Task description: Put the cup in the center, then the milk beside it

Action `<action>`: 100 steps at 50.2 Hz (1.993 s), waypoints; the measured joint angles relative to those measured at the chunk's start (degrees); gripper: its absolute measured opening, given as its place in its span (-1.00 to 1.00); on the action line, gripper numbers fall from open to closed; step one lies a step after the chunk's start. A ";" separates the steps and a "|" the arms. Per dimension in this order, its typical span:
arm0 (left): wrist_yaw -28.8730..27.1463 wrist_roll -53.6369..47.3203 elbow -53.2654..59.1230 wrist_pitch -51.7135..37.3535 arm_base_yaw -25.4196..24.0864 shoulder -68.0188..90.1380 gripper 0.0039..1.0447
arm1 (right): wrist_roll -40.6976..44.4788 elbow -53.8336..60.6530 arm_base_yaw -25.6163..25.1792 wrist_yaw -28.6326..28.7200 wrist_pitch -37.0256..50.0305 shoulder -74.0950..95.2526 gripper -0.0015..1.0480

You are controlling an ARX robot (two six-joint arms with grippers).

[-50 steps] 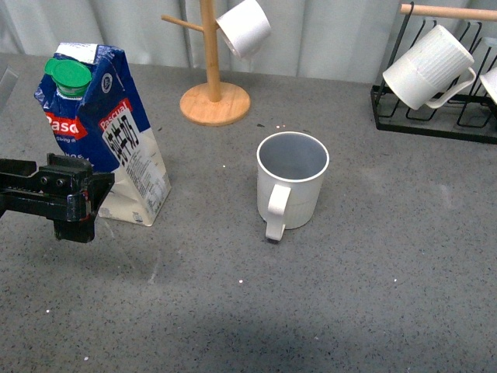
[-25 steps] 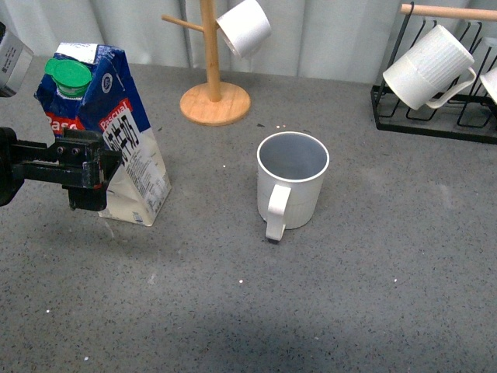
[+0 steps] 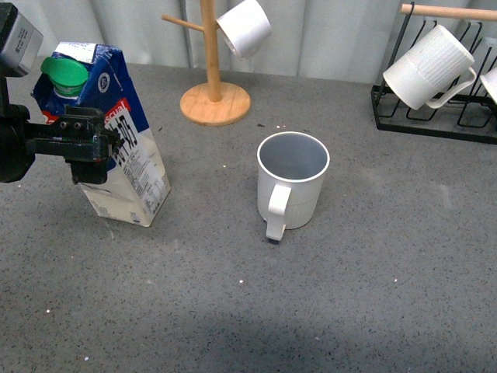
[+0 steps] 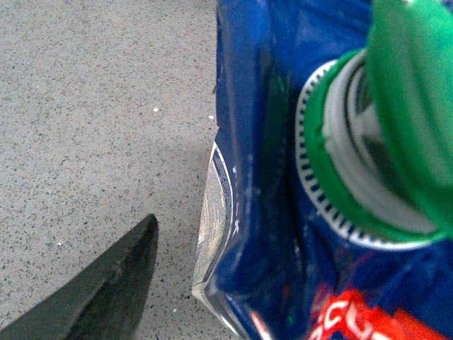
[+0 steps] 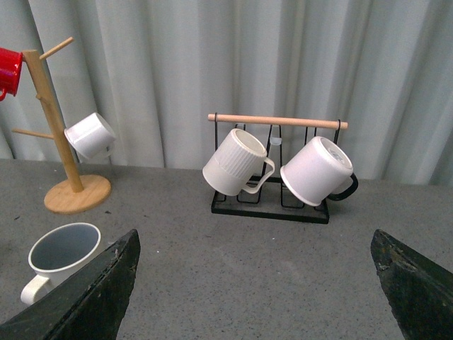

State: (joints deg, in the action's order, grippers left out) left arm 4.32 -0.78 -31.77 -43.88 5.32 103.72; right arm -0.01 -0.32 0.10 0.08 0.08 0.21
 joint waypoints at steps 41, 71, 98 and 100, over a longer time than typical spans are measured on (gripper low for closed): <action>-8.92 5.14 -3.13 -3.17 12.94 0.79 -0.93 | 0.00 0.00 0.00 0.00 0.00 0.00 0.82; -12.37 11.58 -7.93 -4.04 19.93 5.75 -0.93 | 0.00 0.00 0.00 0.02 0.00 0.00 0.82; -13.33 15.06 -8.13 -4.17 21.44 8.02 -0.37 | 0.00 0.00 0.00 0.02 0.00 0.00 0.82; -13.35 15.06 -8.13 -4.17 21.44 8.00 -0.20 | 0.00 0.00 0.00 0.02 0.00 0.00 0.82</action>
State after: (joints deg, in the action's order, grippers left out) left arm -9.04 14.28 -39.90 -48.05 26.76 111.72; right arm -0.01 -0.32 0.10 0.10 0.08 0.21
